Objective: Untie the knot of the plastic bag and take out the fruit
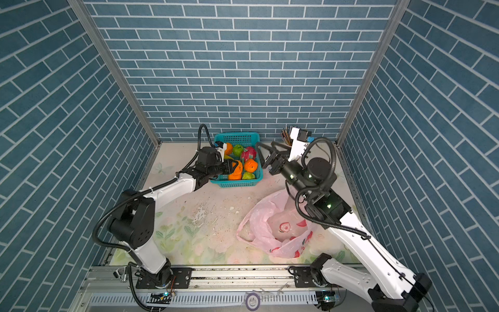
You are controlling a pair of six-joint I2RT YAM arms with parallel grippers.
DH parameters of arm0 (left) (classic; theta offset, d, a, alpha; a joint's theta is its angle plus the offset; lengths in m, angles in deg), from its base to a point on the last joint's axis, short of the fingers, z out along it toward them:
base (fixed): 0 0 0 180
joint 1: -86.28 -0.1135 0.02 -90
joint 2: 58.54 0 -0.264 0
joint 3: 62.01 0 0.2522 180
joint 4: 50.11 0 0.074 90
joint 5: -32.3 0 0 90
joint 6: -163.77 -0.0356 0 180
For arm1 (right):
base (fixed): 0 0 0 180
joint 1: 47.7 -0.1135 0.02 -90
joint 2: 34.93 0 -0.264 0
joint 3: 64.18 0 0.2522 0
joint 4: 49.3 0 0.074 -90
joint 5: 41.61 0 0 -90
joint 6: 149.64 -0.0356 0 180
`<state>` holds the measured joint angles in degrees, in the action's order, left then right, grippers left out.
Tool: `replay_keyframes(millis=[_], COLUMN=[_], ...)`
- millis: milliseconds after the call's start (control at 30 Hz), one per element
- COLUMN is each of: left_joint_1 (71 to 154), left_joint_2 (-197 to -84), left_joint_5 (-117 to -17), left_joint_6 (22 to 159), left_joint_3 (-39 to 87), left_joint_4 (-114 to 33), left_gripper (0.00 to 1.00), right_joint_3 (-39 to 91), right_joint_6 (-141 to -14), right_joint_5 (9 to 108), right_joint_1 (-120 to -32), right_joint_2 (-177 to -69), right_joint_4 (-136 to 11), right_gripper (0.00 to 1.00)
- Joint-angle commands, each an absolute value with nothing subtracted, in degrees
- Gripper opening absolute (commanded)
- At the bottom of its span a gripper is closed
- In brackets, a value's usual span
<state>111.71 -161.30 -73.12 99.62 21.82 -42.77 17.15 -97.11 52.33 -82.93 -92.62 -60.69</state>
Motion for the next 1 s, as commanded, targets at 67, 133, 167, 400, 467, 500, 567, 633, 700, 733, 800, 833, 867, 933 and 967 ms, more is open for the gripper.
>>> replay_keyframes(millis=[67,133,167,400,467,500,567,633,700,733,800,833,867,933,967], left_joint_1=[109.26,108.80,108.57,107.48,107.31,107.20,107.02,106.93,106.85,106.83,106.78,106.76,106.68,106.56,106.41], left_joint_2=[-169.08,-171.58,-172.57,-174.56,-173.94,-173.65,-172.40,-170.55,-168.58,-167.48,-165.20,-163.64,-162.03,-158.26,-156.38], left_joint_5=[-76.31,-77.46,-77.80,-78.18,-77.96,-77.84,-77.77,-76.86,-75.63,-75.03,-73.51,-72.67,-71.71,-70.36,-69.75], left_joint_6=[98.61,99.19,99.17,98.26,97.54,97.40,96.80,96.07,95.13,94.40,92.77,91.92,91.25,90.44,90.06], left_joint_3=[27.14,28.25,28.72,28.52,28.14,27.93,27.39,26.78,26.00,25.72,25.38,24.65,23.65,21.27,20.02], left_joint_4=[-42.12,-42.08,-42.11,-42.01,-41.85,-41.95,-42.07,-41.98,-41.53,-40.97,-39.19,-38.75,-38.64,-38.72,-38.72], left_gripper=[0.38,0.38,0.38,0.55,0.72,0.76,0.82,0.83,0.84,0.85,0.86,0.87,0.87,0.87,0.87], right_joint_3=[15.25,13.21,11.99,3.13,0.43,-0.80,-3.66,-6.11,-8.50,-9.49,-11.66,-12.81,-13.96,-16.08,-16.90], right_joint_6=[-97.87,-98.04,-98.13,-96.41,-95.78,-95.42,-94.59,-93.33,-91.93,-90.76,-88.67,-88.32,-88.19,-86.85,-86.16], right_joint_5=[64.08,66.62,68.02,65.37,63.14,62.62,60.93,59.51,57.41,56.50,53.86,52.16,50.52,48.03,47.08], right_joint_1=[-68.07,-63.32,-60.71,-50.26,-48.80,-48.24,-47.18,-46.02,-45.14,-44.68,-44.51,-44.37,-44.21,-44.07,-44.07], right_joint_2=[-92.96,-92.99,-93.02,-92.76,-93.31,-93.53,-93.92,-94.01,-94.40,-94.90,-96.52,-97.57,-98.85,-101.50,-102.81], right_joint_4=[-69.79,-70.00,-69.97,-70.40,-70.32,-69.72,-68.39,-66.66,-64.95,-64.25,-62.57,-61.48,-60.04,-56.62,-54.96], right_gripper=[0.84,0.84,0.84,0.83,0.84,0.83,0.84,0.84,0.84,0.84,0.84,0.84,0.84,0.83,0.83])
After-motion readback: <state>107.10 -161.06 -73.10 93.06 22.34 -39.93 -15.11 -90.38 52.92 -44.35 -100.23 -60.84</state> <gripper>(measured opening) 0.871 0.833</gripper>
